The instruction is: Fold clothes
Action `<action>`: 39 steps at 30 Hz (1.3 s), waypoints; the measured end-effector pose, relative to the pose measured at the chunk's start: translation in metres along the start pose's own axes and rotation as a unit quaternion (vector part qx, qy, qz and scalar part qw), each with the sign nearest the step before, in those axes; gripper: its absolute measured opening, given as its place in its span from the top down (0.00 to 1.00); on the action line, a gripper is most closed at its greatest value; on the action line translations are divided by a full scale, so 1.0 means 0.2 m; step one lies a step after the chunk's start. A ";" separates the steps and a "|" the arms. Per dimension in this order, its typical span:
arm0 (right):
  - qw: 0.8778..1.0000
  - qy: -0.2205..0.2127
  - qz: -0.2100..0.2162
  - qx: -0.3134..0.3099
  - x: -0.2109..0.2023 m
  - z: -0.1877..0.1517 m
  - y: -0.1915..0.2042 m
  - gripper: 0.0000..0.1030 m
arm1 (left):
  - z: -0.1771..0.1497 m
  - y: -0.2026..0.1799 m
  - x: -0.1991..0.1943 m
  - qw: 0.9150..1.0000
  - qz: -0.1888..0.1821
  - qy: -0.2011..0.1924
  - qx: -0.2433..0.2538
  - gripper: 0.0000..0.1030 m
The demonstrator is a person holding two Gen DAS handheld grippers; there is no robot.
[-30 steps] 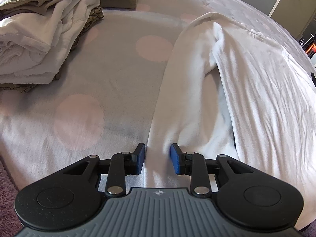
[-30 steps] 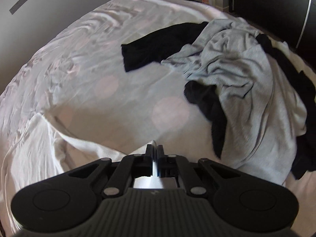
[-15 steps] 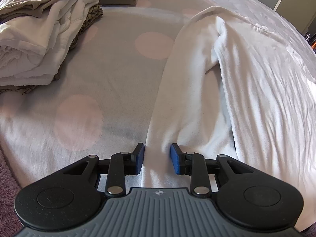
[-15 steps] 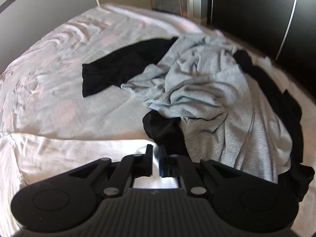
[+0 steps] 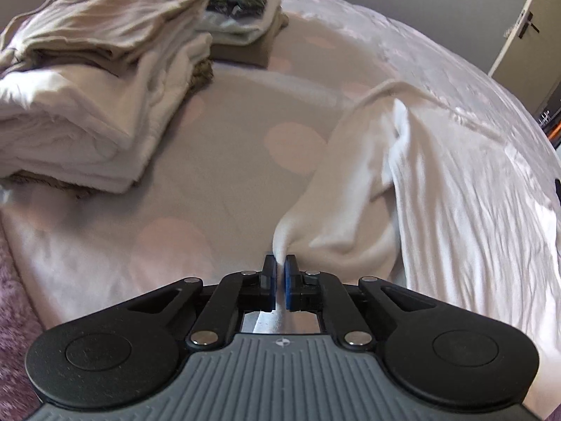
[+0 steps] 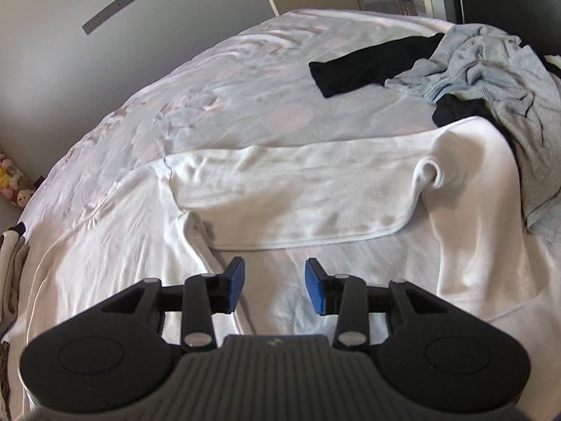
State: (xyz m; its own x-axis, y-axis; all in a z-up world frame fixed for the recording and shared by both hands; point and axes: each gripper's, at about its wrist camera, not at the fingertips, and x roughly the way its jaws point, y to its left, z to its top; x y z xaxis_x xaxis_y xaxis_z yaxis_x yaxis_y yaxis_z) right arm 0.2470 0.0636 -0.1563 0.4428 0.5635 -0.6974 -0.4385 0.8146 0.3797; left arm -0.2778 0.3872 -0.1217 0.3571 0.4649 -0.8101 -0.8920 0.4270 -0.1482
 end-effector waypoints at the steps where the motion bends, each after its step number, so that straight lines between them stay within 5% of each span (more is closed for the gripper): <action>1: 1.000 0.001 0.001 0.017 0.01 0.00 -0.03 0.45 | 0.05 0.02 -0.01 1.000 0.009 -0.009 0.000 0.98; 7: 0.994 0.017 -0.002 0.110 0.03 -0.01 -0.19 0.45 | 0.36 0.14 -0.07 0.996 0.060 -0.065 -0.001 0.98; 12: 0.993 0.024 -0.005 0.115 0.05 -0.02 -0.19 0.45 | 0.56 0.22 -0.04 0.992 0.098 -0.082 0.005 0.98; 17: 0.993 0.035 -0.009 0.111 0.08 -0.02 -0.19 0.45 | 0.67 0.25 0.10 0.985 0.151 -0.077 0.039 0.97; 24: 0.992 0.041 -0.014 0.122 0.10 -0.03 -0.21 0.45 | 0.80 0.26 0.17 0.981 0.176 -0.078 0.038 0.98; 30: 0.992 0.046 -0.019 0.117 0.11 -0.03 -0.20 0.45 | 0.76 0.20 0.20 0.975 0.187 -0.079 0.084 0.96; 33: 0.992 0.046 -0.018 0.118 0.11 -0.03 -0.20 0.45 | 0.74 0.17 0.21 0.972 0.193 -0.080 0.108 0.77; 36: 0.991 0.058 -0.010 0.120 0.09 -0.02 -0.20 0.45 | 0.66 0.09 0.11 0.978 0.152 -0.085 0.117 0.57; 39: 0.989 0.082 0.014 0.118 0.02 -0.01 -0.19 0.45 | 0.56 0.00 0.00 0.983 0.102 -0.082 0.132 0.53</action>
State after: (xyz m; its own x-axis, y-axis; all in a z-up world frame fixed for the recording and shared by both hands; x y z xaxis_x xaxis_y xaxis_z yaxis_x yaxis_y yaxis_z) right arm 0.2634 0.0348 -0.1742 0.2912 0.5717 -0.7670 -0.2445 0.8197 0.5181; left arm -0.2471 0.4740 -0.0583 0.2376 0.6719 -0.7015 -0.8545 0.4880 0.1779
